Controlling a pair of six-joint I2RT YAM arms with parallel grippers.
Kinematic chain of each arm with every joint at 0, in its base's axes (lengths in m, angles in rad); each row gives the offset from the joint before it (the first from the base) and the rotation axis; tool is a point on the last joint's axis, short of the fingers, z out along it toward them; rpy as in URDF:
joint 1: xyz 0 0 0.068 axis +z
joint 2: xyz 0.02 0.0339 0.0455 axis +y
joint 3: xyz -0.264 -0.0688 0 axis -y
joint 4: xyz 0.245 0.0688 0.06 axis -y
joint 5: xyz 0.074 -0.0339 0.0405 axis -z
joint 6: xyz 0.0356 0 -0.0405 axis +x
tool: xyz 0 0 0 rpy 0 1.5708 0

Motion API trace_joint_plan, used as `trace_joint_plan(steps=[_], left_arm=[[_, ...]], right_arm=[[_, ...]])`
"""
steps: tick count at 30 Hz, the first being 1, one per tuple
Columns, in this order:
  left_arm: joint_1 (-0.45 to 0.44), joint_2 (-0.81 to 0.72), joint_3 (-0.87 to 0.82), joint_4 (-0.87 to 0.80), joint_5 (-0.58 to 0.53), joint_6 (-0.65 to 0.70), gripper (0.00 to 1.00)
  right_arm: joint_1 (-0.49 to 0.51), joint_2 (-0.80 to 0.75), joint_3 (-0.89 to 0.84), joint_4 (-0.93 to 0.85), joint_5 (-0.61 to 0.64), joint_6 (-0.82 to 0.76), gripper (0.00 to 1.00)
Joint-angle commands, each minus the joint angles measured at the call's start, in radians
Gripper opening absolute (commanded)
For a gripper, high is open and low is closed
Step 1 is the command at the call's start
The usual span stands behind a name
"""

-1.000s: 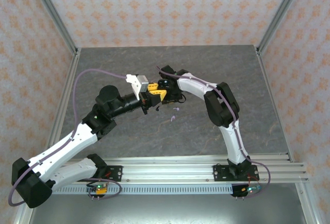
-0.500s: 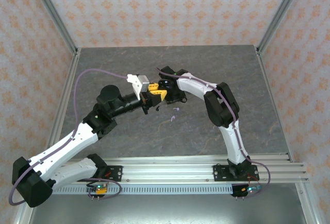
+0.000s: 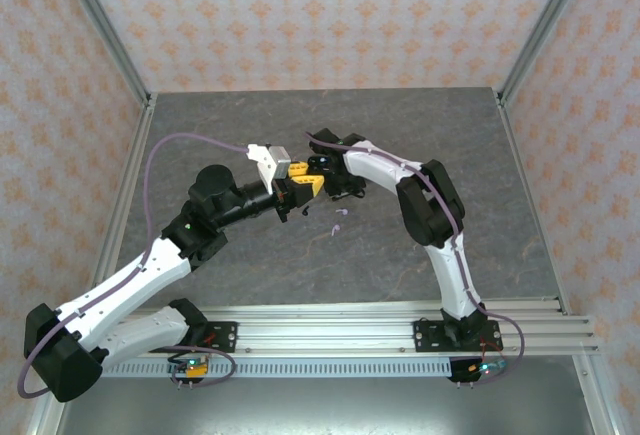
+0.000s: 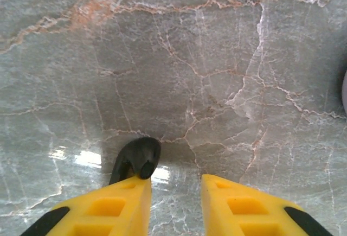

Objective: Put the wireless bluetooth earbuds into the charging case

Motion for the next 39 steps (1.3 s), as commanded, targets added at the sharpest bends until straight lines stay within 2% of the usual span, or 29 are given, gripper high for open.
trace_joint_plan(steps=[1,7,14,30,39], left_arm=[[-0.004,-0.008,0.018,-0.002,-0.009,-0.011,0.02],[-0.003,-0.011,0.021,-0.007,-0.010,-0.011,0.02],[-0.004,-0.011,0.021,-0.007,-0.008,-0.010,0.02],[-0.004,-0.006,0.020,0.000,-0.010,-0.011,0.02],[-0.004,-0.005,0.020,-0.002,-0.010,-0.007,0.02]], right_arm=[[-0.010,-0.096,-0.007,-0.021,-0.043,0.028,0.32],[-0.043,-0.112,-0.004,0.000,-0.165,0.127,0.34],[-0.055,-0.044,0.061,-0.005,-0.191,0.278,0.37],[-0.033,0.078,0.171,-0.076,-0.106,0.322,0.37],[-0.026,0.122,0.210,-0.106,-0.090,0.315,0.33]])
